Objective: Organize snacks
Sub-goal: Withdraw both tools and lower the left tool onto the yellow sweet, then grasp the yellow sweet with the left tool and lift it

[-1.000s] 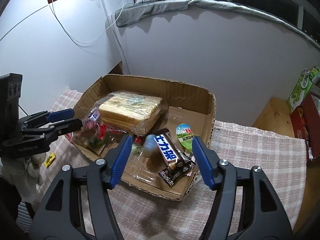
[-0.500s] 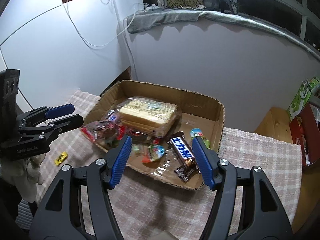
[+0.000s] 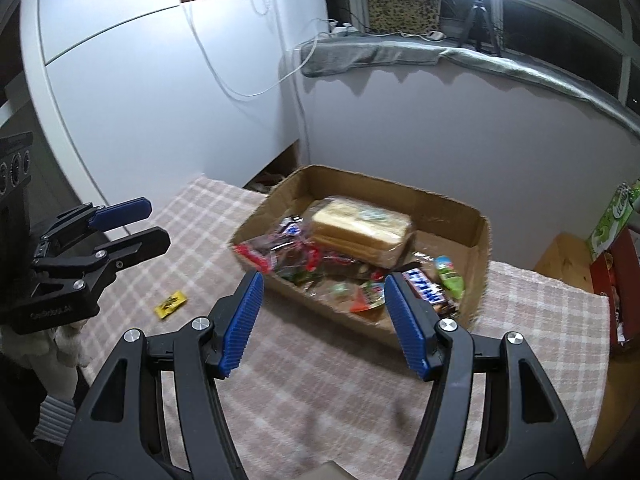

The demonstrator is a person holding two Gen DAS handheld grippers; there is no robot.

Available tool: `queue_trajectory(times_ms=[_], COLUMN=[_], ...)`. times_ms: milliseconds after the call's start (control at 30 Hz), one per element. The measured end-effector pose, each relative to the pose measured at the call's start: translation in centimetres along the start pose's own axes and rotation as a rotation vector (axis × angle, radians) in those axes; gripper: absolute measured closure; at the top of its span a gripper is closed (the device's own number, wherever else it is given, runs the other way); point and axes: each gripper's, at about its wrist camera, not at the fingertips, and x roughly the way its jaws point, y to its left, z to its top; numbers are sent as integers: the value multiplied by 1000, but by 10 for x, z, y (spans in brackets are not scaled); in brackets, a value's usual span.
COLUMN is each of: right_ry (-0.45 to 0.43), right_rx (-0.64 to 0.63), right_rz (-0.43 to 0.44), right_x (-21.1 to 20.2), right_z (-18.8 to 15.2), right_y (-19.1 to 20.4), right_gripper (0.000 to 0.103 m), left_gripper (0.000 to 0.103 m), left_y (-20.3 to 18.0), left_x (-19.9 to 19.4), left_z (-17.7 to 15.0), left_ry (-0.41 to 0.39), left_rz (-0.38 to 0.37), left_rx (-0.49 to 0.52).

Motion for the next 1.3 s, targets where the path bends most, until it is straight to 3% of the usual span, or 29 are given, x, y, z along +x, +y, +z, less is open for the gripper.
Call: queue_trajectory(times_ms=[267, 467, 833, 933, 1300], right_ry=[16, 40, 65, 68, 95], right_rx=[-16, -17, 4, 14, 62], right_rz=[50, 88, 74, 58, 27], right_x=[-3, 5, 13, 10, 9], right_z=[-16, -28, -49, -57, -83], right_y=[17, 26, 25, 21, -5], right_gripper=[37, 37, 37, 37, 37], left_gripper=[44, 44, 45, 54, 65], left_y=[51, 78, 66, 63, 63], left_x=[-25, -29, 10, 22, 44], left_z=[-32, -65, -96, -101, -108], left_ry=[19, 77, 197, 227, 284], left_rz=[29, 53, 32, 29, 75], left_rx=[-127, -199, -152, -136, -103])
